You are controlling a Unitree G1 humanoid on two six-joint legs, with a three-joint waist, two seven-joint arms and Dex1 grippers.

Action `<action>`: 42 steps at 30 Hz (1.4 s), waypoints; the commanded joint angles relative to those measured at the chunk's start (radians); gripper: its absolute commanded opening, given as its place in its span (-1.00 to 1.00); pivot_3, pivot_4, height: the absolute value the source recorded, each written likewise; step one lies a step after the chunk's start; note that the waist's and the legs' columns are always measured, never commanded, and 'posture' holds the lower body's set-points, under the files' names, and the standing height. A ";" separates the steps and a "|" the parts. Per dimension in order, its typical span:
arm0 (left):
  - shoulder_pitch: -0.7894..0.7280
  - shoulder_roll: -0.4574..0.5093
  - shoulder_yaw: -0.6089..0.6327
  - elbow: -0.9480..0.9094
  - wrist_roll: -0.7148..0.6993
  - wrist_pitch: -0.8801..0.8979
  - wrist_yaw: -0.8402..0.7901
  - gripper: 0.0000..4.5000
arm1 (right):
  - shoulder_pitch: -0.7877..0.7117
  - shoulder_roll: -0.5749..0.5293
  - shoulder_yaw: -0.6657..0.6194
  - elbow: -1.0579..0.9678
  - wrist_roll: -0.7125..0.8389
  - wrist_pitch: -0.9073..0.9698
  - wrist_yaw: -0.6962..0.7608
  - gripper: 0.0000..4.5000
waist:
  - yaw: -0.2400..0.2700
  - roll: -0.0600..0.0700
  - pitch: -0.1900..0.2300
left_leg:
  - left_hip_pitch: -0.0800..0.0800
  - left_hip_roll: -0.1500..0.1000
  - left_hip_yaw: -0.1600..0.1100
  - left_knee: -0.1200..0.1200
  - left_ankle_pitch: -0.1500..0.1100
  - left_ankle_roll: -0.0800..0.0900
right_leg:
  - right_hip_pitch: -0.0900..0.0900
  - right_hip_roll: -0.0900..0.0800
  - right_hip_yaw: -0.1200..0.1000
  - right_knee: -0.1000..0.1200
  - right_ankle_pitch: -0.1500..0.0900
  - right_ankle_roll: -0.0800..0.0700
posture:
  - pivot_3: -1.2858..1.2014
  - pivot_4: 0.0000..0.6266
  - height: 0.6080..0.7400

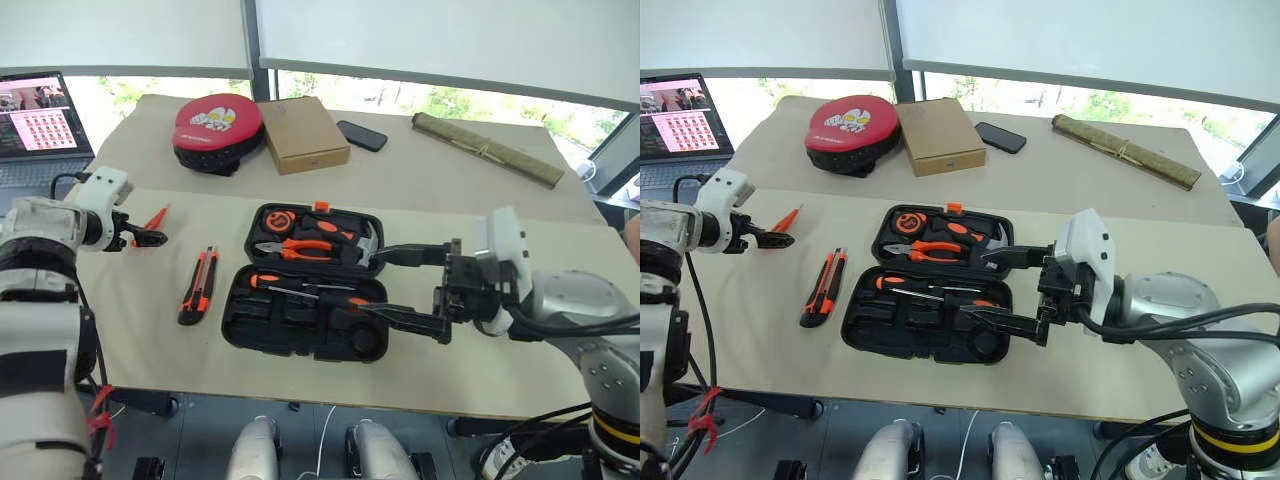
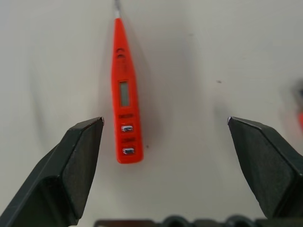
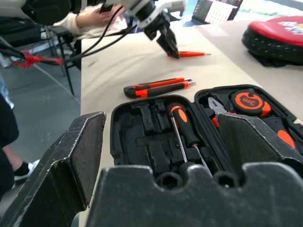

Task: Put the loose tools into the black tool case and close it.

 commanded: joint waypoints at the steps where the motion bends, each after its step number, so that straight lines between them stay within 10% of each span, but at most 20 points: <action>1: -0.060 -0.024 0.018 0.066 0.022 -0.014 0.030 1.00 | 0.014 -0.025 -0.064 -0.043 0.044 -0.003 -0.056 0.94 | 0.002 -0.001 0.001 | 0.000 0.000 0.000 0.000 0.000 0.000 | 0.000 0.000 0.000 0.000 0.000 0.000 | 0.03 -0.52 1.00; 7: -0.062 -0.058 0.041 0.108 0.022 -0.007 0.064 0.68 | 0.033 -0.053 -0.107 -0.058 0.102 -0.005 -0.113 1.00 | 0.007 -0.002 0.001 | 0.000 0.000 0.000 0.000 0.000 0.000 | 0.000 -0.001 0.000 0.000 0.000 0.000 | 0.03 -0.52 1.00; 16: -0.059 -0.049 0.078 0.113 0.026 0.003 0.079 -0.82 | 0.069 -0.122 -0.130 -0.082 0.179 -0.024 -0.122 1.00 | 0.008 -0.002 0.000 | 0.000 0.000 -0.001 0.000 0.000 0.000 | 0.001 0.000 0.000 0.001 0.000 0.000 | 0.03 -0.52 1.00; 34: -0.004 0.047 0.095 -0.092 -0.012 -0.043 -0.298 -0.83 | 0.098 -0.142 -0.092 -0.062 0.175 -0.057 -0.116 1.00 | 0.009 -0.002 0.000 | 0.000 -0.001 -0.001 0.001 0.000 0.000 | 0.001 -0.001 -0.001 0.001 0.000 0.000 | 0.03 -0.52 1.00; 42: 0.210 0.102 0.080 -0.531 -0.174 -0.137 -0.681 -0.83 | 0.143 -0.158 -0.109 -0.064 0.170 -0.059 -0.096 1.00 | 0.004 -0.002 0.000 | 0.000 0.000 -0.002 0.002 0.000 0.000 | 0.001 0.000 -0.001 0.002 0.000 0.000 | 0.03 -0.52 1.00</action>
